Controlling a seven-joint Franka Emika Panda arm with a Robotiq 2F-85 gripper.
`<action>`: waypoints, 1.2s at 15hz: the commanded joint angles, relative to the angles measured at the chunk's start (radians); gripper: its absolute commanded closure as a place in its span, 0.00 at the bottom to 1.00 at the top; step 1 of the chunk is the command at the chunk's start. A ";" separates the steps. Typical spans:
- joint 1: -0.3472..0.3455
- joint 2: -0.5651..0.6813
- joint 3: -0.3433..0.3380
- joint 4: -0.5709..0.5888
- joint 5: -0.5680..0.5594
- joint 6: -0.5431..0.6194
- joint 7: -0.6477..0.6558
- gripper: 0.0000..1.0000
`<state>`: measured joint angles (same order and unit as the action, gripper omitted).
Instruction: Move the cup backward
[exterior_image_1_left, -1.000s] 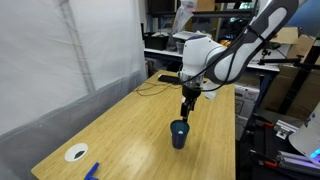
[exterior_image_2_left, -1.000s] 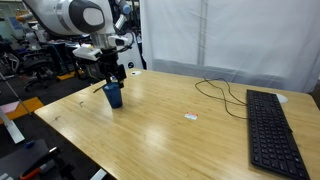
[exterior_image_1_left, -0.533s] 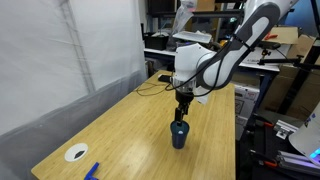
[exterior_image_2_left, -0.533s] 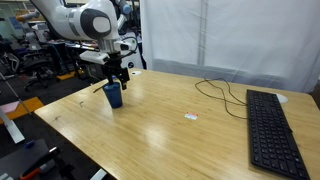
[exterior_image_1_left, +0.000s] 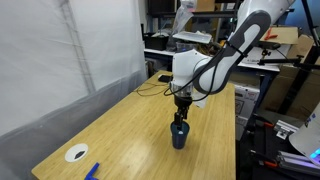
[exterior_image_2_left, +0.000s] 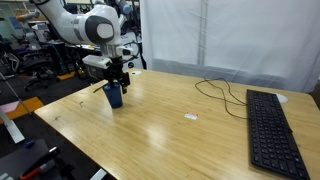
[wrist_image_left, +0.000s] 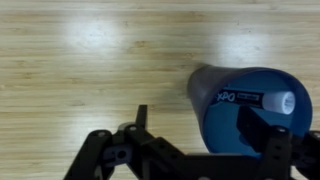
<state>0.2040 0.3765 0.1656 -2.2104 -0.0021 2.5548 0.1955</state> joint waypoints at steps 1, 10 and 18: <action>-0.003 0.011 0.005 0.023 0.028 -0.023 -0.039 0.40; 0.001 0.005 0.008 0.026 0.027 -0.021 -0.043 1.00; -0.024 -0.028 -0.035 0.060 0.012 -0.039 -0.042 0.99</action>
<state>0.1960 0.3763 0.1511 -2.1710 0.0051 2.5536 0.1724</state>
